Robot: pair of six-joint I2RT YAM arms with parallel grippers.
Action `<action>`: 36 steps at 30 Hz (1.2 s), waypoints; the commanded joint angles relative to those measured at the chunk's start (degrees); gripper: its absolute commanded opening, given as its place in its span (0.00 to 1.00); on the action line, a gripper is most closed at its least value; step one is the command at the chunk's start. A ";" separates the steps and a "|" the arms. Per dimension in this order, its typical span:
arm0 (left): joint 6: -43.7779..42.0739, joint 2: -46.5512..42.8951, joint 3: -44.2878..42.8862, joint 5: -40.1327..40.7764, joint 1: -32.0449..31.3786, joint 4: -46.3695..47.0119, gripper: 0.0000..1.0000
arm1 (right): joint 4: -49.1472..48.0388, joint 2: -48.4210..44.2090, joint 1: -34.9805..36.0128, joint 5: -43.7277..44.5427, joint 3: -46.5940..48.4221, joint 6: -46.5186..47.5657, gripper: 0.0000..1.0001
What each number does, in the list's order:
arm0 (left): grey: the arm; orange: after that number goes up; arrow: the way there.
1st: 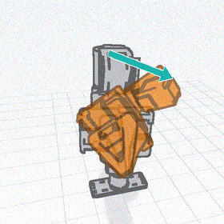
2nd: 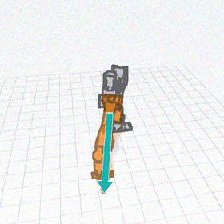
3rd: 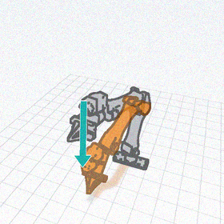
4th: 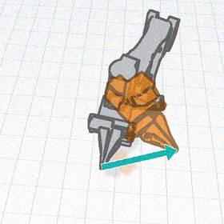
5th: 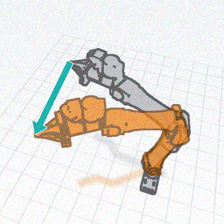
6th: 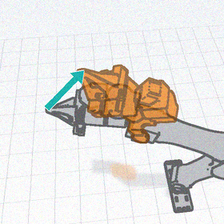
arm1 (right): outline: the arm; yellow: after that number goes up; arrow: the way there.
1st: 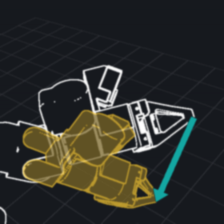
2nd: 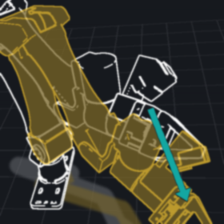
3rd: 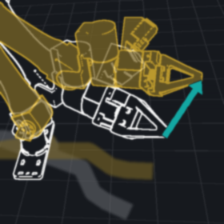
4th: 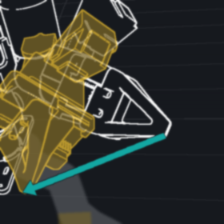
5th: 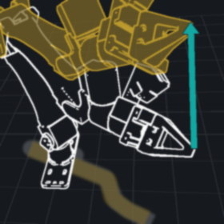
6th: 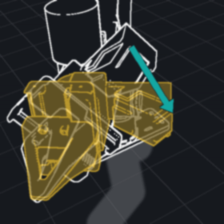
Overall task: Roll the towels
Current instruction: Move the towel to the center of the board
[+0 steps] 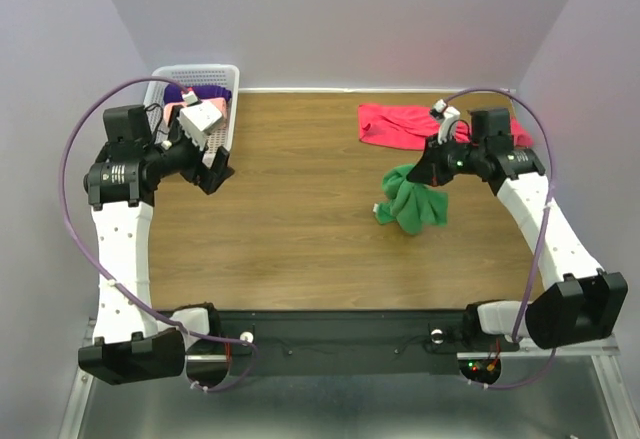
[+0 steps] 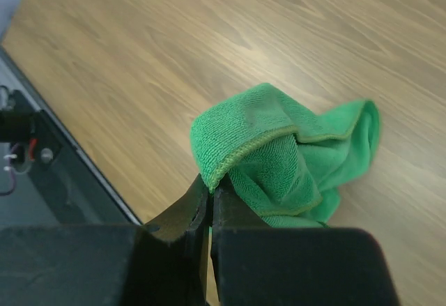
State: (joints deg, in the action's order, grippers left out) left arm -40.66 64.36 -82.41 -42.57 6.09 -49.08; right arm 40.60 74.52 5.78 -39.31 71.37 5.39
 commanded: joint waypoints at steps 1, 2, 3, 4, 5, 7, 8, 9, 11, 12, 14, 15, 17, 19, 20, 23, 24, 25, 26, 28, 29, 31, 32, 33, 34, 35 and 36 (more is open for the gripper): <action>-1.96 -0.64 -4.95 -3.75 -0.29 0.21 0.99 | -12.20 -3.42 3.01 -2.17 1.13 -8.71 0.01; -1.79 -0.64 -5.56 -3.84 -0.20 0.65 0.99 | -12.56 -2.81 2.92 -2.52 2.62 -11.51 0.01; -1.44 -0.90 -6.18 -3.75 -0.29 1.17 0.99 | -12.65 -2.11 3.01 -3.22 6.63 -12.50 0.01; -1.52 -1.07 -7.40 -3.75 -0.29 1.61 0.99 | -12.91 -0.88 3.01 -4.10 8.41 -13.64 0.01; -2.22 -1.25 -7.85 -3.75 -0.29 1.62 0.99 | -13.26 -0.43 3.01 -4.63 10.34 -16.35 0.01; -3.62 -1.08 -9.25 -3.66 -0.37 0.48 0.99 | -13.88 0.71 3.09 -6.47 14.21 -19.17 0.01; -3.89 -0.82 -9.61 -3.75 -0.37 -0.22 0.99 | -14.05 0.63 3.01 -6.66 14.41 -20.23 0.01; -5.55 -0.46 -9.78 -3.66 -0.46 -1.97 0.99 | -14.14 -0.07 3.01 -6.92 12.58 -20.85 0.01; -7.84 -0.64 -9.26 -3.49 -0.99 -4.00 0.99 | -14.06 -1.65 3.01 -7.18 8.37 -18.67 0.01; -8.29 -0.90 -8.48 -2.27 -1.25 -4.18 0.99 | -13.88 -2.27 3.01 -6.66 5.30 -15.70 0.01; -10.56 -1.69 -4.79 -0.25 -3.35 -4.53 0.96 | -12.22 -3.94 3.01 -5.34 -3.40 -11.83 0.01; -12.84 -1.87 -3.30 2.11 -4.15 -4.27 0.93 | -10.82 -4.47 3.09 -4.64 -5.78 -7.28 0.01; -13.65 -2.39 3.02 5.02 -5.99 -2.78 0.84 | -8.00 -4.38 3.09 1.06 -10.00 -3.39 0.01; -14.97 -2.92 10.12 7.93 -11.00 -0.76 0.84 | -7.29 -6.05 1.88 8.23 -14.93 1.89 0.01; -14.10 -3.10 12.43 8.63 -12.05 0.90 0.83 | -7.29 -6.92 1.08 10.46 -16.17 3.04 0.01; -7.96 -2.75 18.59 8.64 -16.79 6.70 0.82 | -6.68 -8.51 0.29 19.08 -18.11 5.86 0.01; -5.24 -2.14 19.39 8.64 -18.11 8.37 0.82 | -6.41 -9.12 0.11 19.44 -18.29 6.73 0.01; -0.25 -0.39 20.09 8.21 -20.39 11.61 0.79 | -5.97 -10.78 0.19 18.75 -18.72 7.35 0.01; 3.45 0.93 20.18 8.11 -21.46 13.20 0.76 | -5.97 -11.24 0.11 18.48 -18.99 7.27 0.01; 13.01 5.75 19.49 6.98 -24.87 16.72 0.72 | -4.05 -9.93 0.28 16.30 -18.82 9.27 0.01; 15.24 7.52 19.22 6.10 -25.94 17.34 0.72 | -3.34 -9.05 0.20 15.76 -18.82 9.29 0.01; 22.51 11.82 19.65 4.25 -29.18 21.10 0.72 | -2.20 -7.30 0.20 16.28 -19.51 12.79 0.01; 24.73 12.97 20.09 3.99 -29.99 23.04 0.72 | -1.93 -7.11 0.20 16.63 -19.69 13.50 0.02; 27.54 14.12 20.71 3.29 -30.52 25.24 0.73 | -1.84 -7.02 0.28 17.16 -19.78 14.03 0.05; 29.66 16.65 21.50 2.93 -31.13 29.44 0.73 | -1.40 -6.85 0.20 18.12 -19.70 14.56 0.13; 32.98 18.07 21.50 2.06 -32.44 31.05 0.73 | -1.31 -7.11 0.28 18.65 -19.52 14.91 0.18; 34.32 19.48 21.42 1.44 -33.15 32.54 0.73 | -0.96 -7.37 0.20 19.26 -19.26 15.70 0.22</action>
State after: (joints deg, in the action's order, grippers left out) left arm -20.53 80.31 -61.65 -37.06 -24.34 -27.77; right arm 37.93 67.85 6.02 -22.76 51.46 16.53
